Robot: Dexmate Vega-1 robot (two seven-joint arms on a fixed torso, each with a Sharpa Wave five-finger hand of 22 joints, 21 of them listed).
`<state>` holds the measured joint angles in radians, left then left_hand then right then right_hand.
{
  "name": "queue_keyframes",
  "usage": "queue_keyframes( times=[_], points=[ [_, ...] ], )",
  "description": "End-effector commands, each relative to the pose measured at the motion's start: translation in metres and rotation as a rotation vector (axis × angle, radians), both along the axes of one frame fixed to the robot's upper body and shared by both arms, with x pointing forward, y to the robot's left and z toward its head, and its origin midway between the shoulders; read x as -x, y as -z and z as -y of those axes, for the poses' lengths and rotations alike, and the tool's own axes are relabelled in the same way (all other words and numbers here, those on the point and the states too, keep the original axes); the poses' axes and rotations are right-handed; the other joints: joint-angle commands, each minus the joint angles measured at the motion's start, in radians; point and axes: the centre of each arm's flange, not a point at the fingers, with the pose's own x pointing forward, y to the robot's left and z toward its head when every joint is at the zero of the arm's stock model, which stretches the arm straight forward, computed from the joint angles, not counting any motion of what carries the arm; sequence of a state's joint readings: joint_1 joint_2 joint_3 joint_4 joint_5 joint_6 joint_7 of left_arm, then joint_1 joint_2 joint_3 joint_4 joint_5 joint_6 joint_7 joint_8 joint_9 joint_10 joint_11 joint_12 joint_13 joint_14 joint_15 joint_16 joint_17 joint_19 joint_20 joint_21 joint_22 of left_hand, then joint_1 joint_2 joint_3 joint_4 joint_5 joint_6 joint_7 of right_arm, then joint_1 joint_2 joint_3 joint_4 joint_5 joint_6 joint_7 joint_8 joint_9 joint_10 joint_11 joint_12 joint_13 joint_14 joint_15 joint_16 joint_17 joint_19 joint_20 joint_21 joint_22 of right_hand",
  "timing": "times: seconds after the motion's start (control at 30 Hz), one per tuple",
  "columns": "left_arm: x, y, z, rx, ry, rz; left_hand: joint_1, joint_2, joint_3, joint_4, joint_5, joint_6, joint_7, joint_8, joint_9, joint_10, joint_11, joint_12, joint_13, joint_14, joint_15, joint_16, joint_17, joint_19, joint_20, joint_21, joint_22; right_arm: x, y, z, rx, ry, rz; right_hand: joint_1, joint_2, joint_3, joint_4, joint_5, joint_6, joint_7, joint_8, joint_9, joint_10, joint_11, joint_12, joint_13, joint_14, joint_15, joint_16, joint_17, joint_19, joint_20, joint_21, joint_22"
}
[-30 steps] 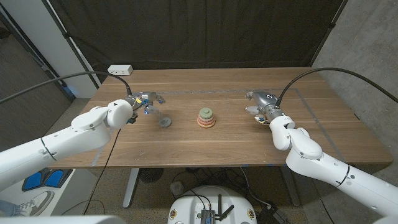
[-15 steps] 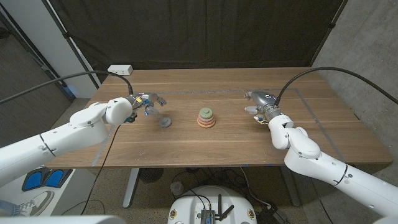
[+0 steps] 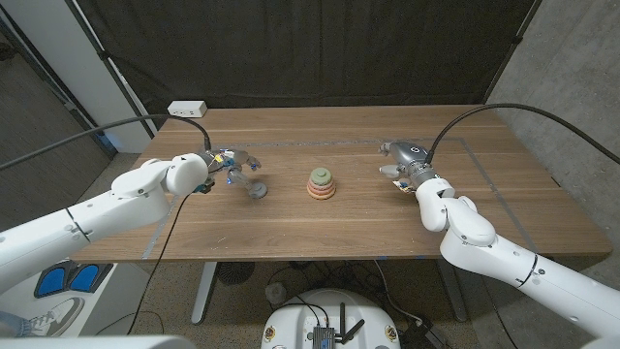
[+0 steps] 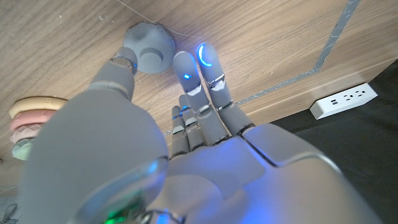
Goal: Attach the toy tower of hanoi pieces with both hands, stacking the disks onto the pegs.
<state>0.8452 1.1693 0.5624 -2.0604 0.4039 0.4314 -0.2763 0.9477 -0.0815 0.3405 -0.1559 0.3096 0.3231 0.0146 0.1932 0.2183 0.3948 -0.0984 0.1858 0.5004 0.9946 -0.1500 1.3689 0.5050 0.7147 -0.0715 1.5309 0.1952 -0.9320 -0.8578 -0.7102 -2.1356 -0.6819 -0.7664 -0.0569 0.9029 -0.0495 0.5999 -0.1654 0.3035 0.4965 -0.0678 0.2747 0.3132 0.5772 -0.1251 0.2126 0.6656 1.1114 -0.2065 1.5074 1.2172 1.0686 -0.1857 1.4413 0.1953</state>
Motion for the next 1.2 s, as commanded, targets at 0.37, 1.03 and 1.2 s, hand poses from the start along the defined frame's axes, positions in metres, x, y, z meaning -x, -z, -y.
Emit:
queue_keyframes(
  times=[0.37, 1.03, 1.2],
  points=[
    [-0.008, 0.016, 0.001, -0.045, -0.001, 0.005, 0.005, -0.005, -0.007, -0.001, -0.005, 0.017, -0.004, 0.01, -0.001, 0.016, -0.005, 0.011, -0.006, -0.004, -0.069, 0.009, -0.001, -0.001, -0.134, 0.004, 0.002, 0.0, -0.004, -0.007, 0.01, -0.004, -0.006, 0.001, 0.014, -0.001, 0.004, 0.006, -0.005, -0.004, 0.008, 0.002, 0.009, -0.002, -0.001, 0.004, -0.004, -0.011, -0.005, 0.002, -0.003, -0.036, 0.001, 0.0],
    [-0.013, 0.028, 0.008, -0.056, -0.002, -0.003, 0.005, -0.002, -0.011, 0.0, -0.007, 0.029, -0.007, 0.016, -0.003, 0.025, -0.011, 0.014, -0.011, -0.004, -0.069, 0.013, -0.001, 0.0, -0.133, 0.002, 0.001, -0.002, -0.005, -0.008, 0.016, -0.006, -0.011, 0.001, 0.018, -0.004, 0.004, 0.008, -0.006, -0.001, 0.007, 0.001, 0.011, -0.002, -0.002, 0.006, -0.003, -0.012, -0.006, 0.005, -0.004, -0.036, 0.001, 0.0],
    [-0.014, 0.029, 0.008, -0.055, -0.007, -0.006, 0.006, 0.0, -0.011, 0.0, -0.008, 0.03, -0.007, 0.017, -0.004, 0.03, -0.01, 0.016, -0.012, -0.004, -0.069, 0.013, -0.001, 0.0, -0.134, 0.002, 0.001, -0.002, -0.005, -0.007, 0.016, -0.002, -0.015, 0.001, 0.018, -0.005, 0.004, 0.009, -0.006, -0.002, 0.007, 0.001, 0.01, -0.002, -0.003, 0.005, -0.001, -0.011, -0.004, 0.007, -0.005, -0.036, 0.0, -0.001]
  ],
)
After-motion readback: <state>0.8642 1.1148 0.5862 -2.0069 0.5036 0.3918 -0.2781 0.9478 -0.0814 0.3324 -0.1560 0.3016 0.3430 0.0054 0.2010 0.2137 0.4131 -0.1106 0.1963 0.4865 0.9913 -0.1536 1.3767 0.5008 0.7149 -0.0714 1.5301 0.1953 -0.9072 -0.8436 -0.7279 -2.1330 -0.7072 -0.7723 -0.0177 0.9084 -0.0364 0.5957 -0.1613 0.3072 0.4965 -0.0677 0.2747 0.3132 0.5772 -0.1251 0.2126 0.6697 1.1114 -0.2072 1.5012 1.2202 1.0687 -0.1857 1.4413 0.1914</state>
